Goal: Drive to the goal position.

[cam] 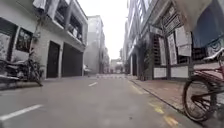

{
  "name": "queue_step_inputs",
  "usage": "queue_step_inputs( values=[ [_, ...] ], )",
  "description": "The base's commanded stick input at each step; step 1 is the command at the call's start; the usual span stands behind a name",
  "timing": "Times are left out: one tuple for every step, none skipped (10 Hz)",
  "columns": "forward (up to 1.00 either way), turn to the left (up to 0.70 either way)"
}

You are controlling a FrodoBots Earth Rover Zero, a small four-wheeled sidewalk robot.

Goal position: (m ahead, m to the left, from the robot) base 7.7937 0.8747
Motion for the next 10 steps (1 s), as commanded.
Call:
queue_step_inputs(
  values=[
    [0.46,0.0],
    [0.46,-0.01],
    [0.46,-0.09],
    [0.46,-0.3],
    [0.46,-0.43],
    [0.46,-0.45],
    [0.46,-0.22],
    [0.46,0.0],
    [0.46,0.0],
    [0.46,0.0]
  ],
)
